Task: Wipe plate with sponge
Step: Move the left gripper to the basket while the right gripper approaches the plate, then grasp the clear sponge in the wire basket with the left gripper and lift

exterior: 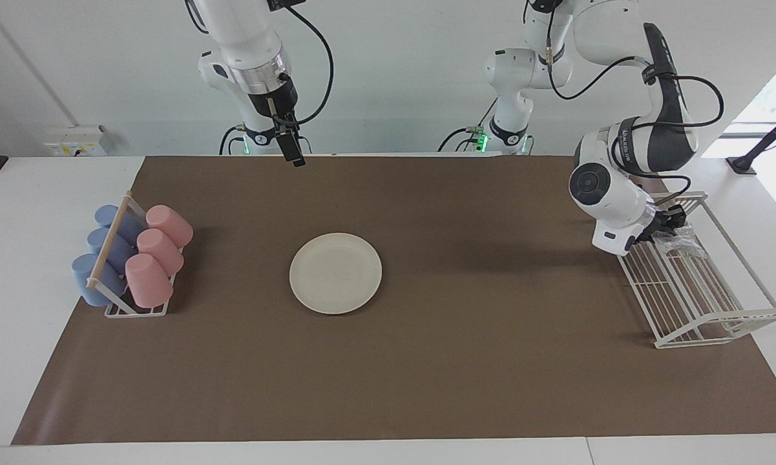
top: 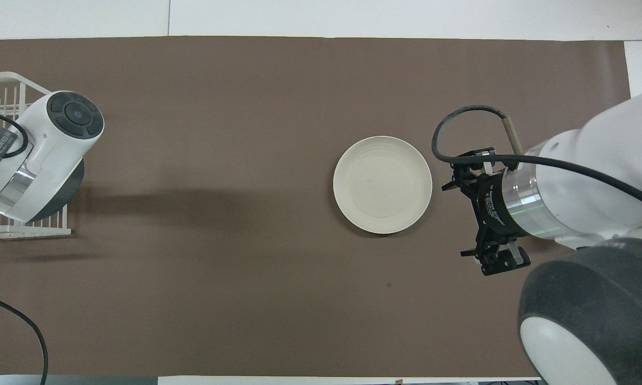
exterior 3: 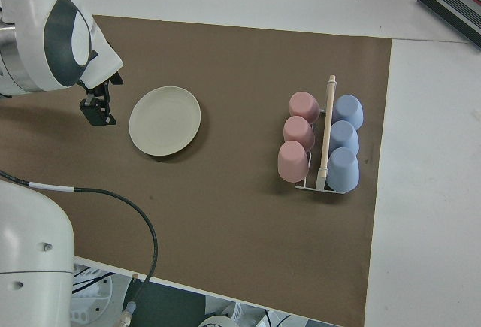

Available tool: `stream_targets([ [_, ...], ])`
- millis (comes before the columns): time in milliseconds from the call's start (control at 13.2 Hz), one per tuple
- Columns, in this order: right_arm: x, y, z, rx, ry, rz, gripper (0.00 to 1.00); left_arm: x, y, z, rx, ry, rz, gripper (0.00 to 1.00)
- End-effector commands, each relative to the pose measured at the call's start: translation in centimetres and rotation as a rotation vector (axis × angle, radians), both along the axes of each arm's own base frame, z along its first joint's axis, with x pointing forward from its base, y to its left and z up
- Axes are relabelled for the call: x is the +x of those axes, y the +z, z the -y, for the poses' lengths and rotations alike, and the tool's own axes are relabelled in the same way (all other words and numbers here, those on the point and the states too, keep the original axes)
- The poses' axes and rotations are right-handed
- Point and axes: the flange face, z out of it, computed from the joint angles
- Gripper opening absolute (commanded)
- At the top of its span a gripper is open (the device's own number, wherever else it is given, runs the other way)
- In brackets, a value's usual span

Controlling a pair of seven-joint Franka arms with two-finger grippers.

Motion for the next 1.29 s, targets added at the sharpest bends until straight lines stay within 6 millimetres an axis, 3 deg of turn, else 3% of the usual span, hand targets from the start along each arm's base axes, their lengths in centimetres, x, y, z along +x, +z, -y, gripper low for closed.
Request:
stream_targets([
  [0, -0.2, 0.3, -0.7, 0.025, 0.023, 0.01, 1.0, 0.0, 0.1, 0.0, 0.011, -0.009, 0.019, 0.0],
  [152, -0.3, 0.5, -1.2, 0.026, 0.01, 0.021, 1.0, 0.1, 0.1, 0.1, 0.011, -0.011, 0.019, 0.0],
  [228, -0.7, 0.7, -3.1, 0.032, -0.014, 0.046, 1.0, 0.2, 0.4, 0.1, 0.008, -0.011, 0.022, 0.0],
  [380, -1.4, 1.1, -5.7, 0.05, -0.092, 0.077, 1.0, 0.4, 2.3, 0.3, -0.011, 0.017, 0.038, 0.0],
  [456, -1.8, 1.2, -6.9, 0.063, -0.135, 0.088, 1.0, 0.7, 4.2, 0.8, -0.073, 0.075, 0.056, 0.0],
  [608, -2.2, 0.9, -7.1, 0.054, -0.16, 0.07, 1.0, 1.2, 8.9, 1.9, -0.228, 0.22, 0.076, 0.0],
  [835, -2.4, 0.7, -7.1, 0.043, -0.217, 0.053, 1.0, 0.7, 13.3, 4.2, -0.518, 0.342, 0.072, 0.0],
  [1139, -3.0, -0.3, -6.8, 0.03, -0.268, 0.04, 1.0, -1.0, 17.5, 4.0, -0.935, 0.5, 0.058, 0.0],
  [1215, -2.9, -0.3, -6.9, 0.032, -0.266, 0.043, 1.0, -1.2, 17.8, 4.3, -1.007, 0.549, 0.039, 0.0],
])
